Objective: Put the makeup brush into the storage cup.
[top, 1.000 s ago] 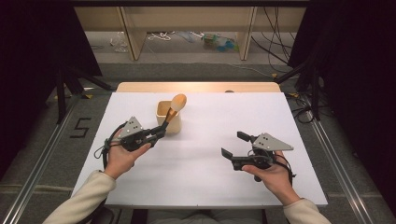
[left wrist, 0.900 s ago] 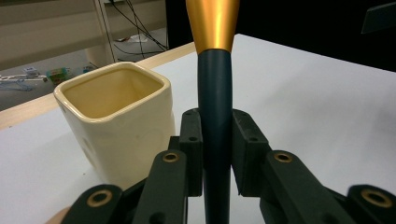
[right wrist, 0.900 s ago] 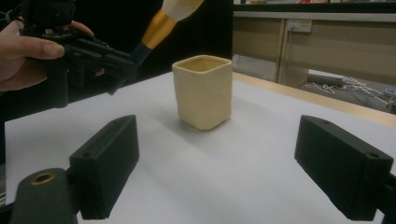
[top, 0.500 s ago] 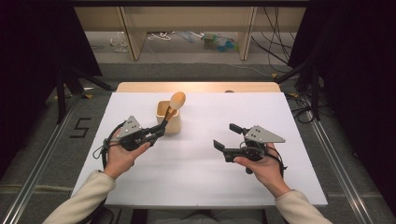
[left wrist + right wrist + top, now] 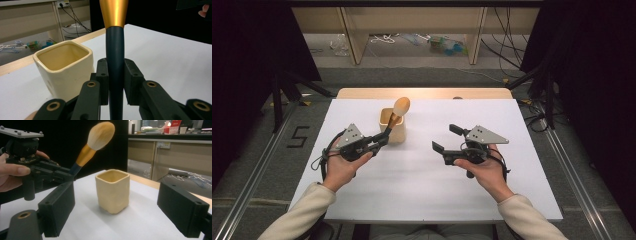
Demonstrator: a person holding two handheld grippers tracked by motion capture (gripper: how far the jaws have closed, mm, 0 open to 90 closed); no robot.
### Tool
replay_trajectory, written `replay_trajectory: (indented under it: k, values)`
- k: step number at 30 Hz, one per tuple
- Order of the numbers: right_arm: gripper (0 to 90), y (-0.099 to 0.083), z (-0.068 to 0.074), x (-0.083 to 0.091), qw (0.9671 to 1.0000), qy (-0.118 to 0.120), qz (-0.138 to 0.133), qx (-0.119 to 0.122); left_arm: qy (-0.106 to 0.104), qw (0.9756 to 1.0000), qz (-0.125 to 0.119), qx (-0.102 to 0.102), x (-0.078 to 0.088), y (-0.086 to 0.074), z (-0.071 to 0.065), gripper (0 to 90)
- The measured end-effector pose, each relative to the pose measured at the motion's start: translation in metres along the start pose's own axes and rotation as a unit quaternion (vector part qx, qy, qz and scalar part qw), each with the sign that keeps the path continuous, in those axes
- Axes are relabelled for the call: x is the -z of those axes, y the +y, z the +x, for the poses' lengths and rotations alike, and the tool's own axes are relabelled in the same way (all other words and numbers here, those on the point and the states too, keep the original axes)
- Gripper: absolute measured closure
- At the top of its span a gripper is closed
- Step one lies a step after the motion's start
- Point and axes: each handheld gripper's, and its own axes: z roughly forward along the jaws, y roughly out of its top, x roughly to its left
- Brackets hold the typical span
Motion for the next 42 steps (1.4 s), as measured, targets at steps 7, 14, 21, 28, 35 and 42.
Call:
replay_trajectory:
  k: [7,14,21,28,35,42]
  values:
    - [15.8,0.001,0.002,-0.005,1.0000,0.006,0.003,-0.001,-0.001,1.0000,0.000,-0.002,0.000,0.000,-0.001,76.0]
    - [16.0,0.005,0.004,-0.014,0.9999,0.012,0.002,-0.003,-0.002,1.0000,-0.004,-0.003,-0.001,0.001,-0.002,76.0]
    - [16.1,0.009,0.007,-0.025,0.9999,0.016,-0.003,0.005,-0.001,1.0000,-0.004,-0.003,-0.001,0.002,-0.003,75.9]
    - [16.4,0.013,0.010,-0.037,0.9997,0.025,0.000,0.002,0.001,1.0000,-0.006,-0.005,-0.002,0.002,-0.004,75.9]
    - [17.0,0.016,0.013,-0.050,0.9993,0.035,0.005,-0.008,-0.001,1.0000,-0.006,-0.008,-0.004,0.003,-0.007,75.9]
    - [18.1,0.017,0.013,-0.064,0.9994,0.034,0.003,-0.008,-0.001,0.9999,-0.006,-0.009,-0.005,0.004,-0.007,75.9]
